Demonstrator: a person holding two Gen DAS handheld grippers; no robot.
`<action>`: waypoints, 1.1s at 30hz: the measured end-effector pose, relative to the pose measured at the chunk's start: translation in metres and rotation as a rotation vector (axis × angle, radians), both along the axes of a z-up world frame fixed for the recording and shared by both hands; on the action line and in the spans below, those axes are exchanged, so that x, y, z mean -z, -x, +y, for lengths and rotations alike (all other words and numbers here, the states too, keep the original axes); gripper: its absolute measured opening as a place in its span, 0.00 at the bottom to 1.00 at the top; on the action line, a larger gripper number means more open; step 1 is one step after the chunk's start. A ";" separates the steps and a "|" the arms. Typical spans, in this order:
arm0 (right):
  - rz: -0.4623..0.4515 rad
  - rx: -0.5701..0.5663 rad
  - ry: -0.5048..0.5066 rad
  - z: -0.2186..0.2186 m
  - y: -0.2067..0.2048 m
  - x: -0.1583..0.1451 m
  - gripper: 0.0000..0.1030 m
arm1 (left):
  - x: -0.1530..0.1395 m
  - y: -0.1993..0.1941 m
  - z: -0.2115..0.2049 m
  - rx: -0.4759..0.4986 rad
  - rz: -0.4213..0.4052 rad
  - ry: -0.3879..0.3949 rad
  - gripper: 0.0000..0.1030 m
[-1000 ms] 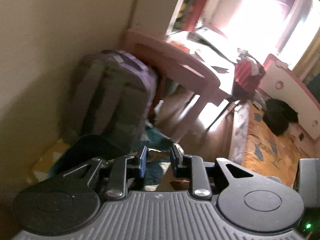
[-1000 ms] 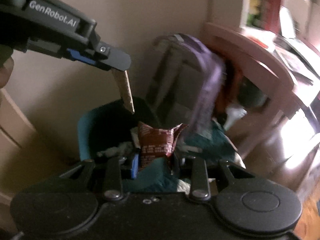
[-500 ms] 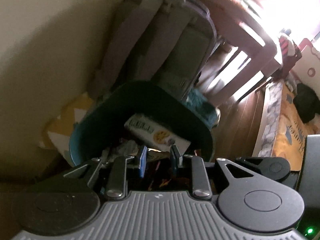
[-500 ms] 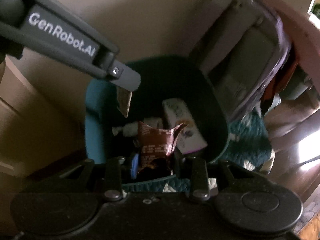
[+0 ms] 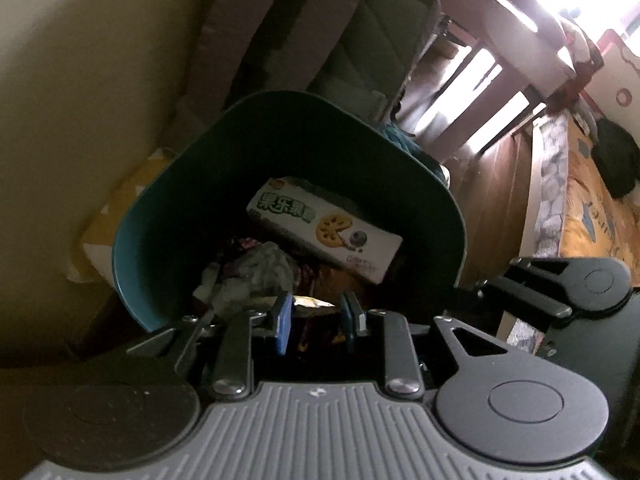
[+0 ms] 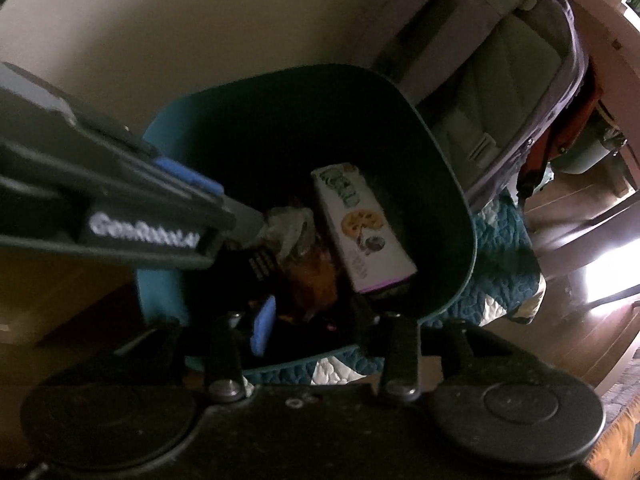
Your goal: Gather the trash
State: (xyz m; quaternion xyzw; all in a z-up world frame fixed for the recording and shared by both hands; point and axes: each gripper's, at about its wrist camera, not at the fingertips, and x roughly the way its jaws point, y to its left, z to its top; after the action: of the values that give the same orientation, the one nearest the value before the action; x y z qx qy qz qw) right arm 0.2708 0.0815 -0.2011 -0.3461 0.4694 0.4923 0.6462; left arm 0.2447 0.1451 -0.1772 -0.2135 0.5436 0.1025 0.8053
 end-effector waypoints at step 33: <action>0.034 0.319 -0.506 -0.117 0.078 -0.179 0.86 | -0.159 0.140 -0.020 0.130 -0.365 -0.196 0.77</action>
State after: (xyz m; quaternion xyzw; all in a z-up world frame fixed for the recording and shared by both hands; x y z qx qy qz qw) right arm 0.1930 -0.0360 -0.0217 -0.0875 0.3910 0.4916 0.7732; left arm 0.1049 0.1246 -0.0179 -0.1137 0.3887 0.0622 0.9122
